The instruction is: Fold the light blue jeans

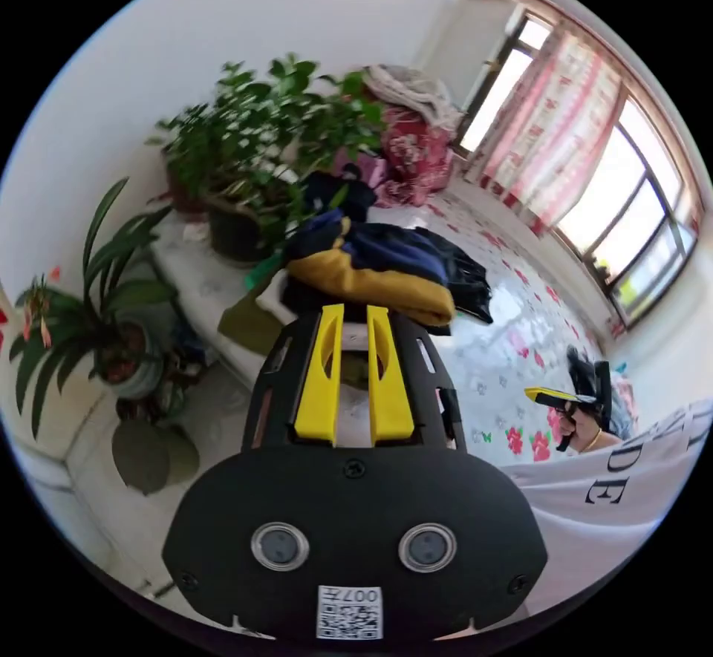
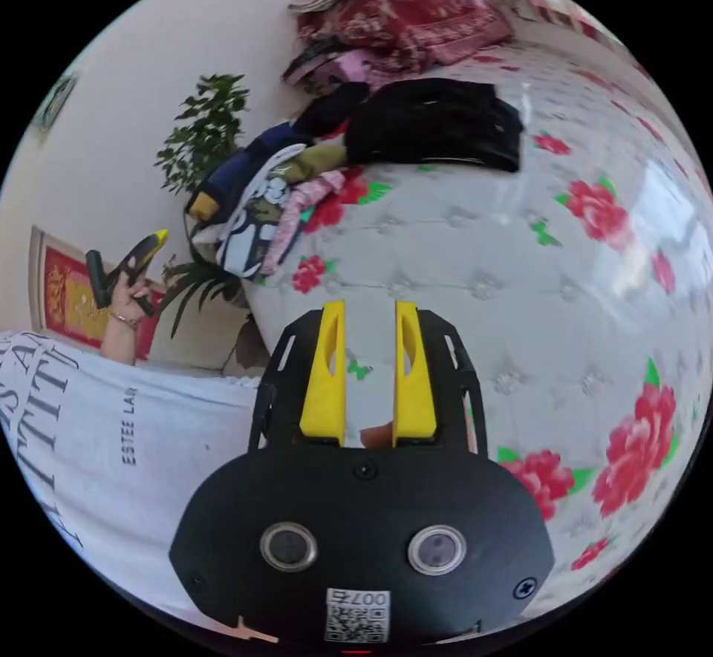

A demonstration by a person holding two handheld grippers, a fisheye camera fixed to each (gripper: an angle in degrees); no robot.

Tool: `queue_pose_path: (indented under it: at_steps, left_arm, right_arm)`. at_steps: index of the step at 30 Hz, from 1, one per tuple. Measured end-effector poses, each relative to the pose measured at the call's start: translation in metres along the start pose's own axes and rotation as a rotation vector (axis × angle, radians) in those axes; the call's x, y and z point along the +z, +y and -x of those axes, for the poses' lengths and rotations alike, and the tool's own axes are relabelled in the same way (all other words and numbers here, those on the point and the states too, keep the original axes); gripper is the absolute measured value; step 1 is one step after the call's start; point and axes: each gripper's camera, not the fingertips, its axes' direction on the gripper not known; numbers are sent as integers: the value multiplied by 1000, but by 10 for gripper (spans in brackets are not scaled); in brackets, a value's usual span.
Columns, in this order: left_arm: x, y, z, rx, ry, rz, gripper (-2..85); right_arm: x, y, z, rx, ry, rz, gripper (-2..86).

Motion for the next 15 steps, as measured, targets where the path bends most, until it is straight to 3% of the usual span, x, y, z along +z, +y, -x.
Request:
queue_pose_path:
  at_steps: [5,9,15]
  left_arm:
    - [50,-18,-107,295,88,45,52]
    - [116,-4,-189,369,310,165,48]
    - [181,36,-295,523,423,342,48]
  right_arm:
    - [-91,96,-83,368,175,-245,82]
    - [-155,161,-126,574,336,-389,91]
    - [-292,271,-193,902,712,-606,115]
